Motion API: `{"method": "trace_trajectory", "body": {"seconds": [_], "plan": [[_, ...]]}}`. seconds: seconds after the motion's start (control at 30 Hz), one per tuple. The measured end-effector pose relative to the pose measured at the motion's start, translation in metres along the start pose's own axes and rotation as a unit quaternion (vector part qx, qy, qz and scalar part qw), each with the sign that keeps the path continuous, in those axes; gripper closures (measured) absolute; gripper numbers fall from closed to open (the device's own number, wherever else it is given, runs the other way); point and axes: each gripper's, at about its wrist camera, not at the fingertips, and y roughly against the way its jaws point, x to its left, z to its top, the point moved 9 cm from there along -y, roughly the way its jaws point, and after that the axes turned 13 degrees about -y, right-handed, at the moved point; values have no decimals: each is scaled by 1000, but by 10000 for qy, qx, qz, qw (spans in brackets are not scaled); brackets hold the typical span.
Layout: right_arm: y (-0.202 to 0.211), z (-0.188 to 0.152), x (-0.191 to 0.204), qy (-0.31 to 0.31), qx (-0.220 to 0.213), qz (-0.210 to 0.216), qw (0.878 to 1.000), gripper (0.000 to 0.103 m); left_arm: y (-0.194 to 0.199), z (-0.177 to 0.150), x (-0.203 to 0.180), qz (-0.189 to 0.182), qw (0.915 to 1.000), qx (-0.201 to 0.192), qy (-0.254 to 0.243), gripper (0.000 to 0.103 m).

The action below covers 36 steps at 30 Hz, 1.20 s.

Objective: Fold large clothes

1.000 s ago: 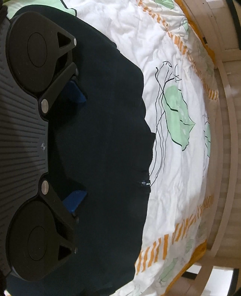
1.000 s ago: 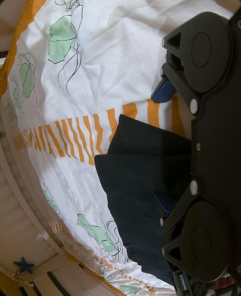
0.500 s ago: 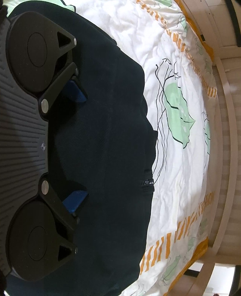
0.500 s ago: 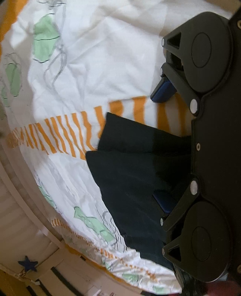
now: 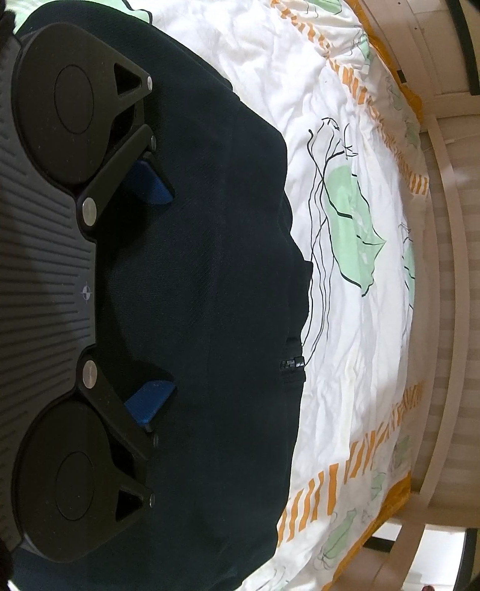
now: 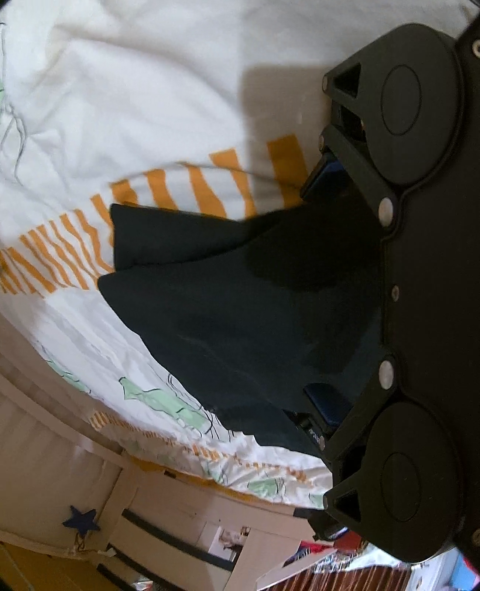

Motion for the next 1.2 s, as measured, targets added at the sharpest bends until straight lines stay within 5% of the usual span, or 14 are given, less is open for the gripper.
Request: {"method": "trace_trajectory", "body": {"seconds": [0.3,0.5,0.67,1.1,1.17,1.2], "plan": [[-7,7,-1,-311,-62,386,9987,0,14,0,4,-97,9997,-202,123,1],[-8,3,0,-168,-108,357,9992,0,53,-18,-3,17,9977,-684,17,3],[-8,2,1,-58,-139,315,9994,0,62,-30,-12,-147,9965,-809,-113,25],[-9,13,1,-139,-401,550,9976,1,58,-41,-21,-25,9951,-978,-124,25],[-8,12,3,-38,-465,490,9977,16,58,-42,-21,-29,9952,-975,-112,25],[-8,12,2,7,-502,406,9979,39,58,-42,-21,-33,9952,-975,-107,25]]}}
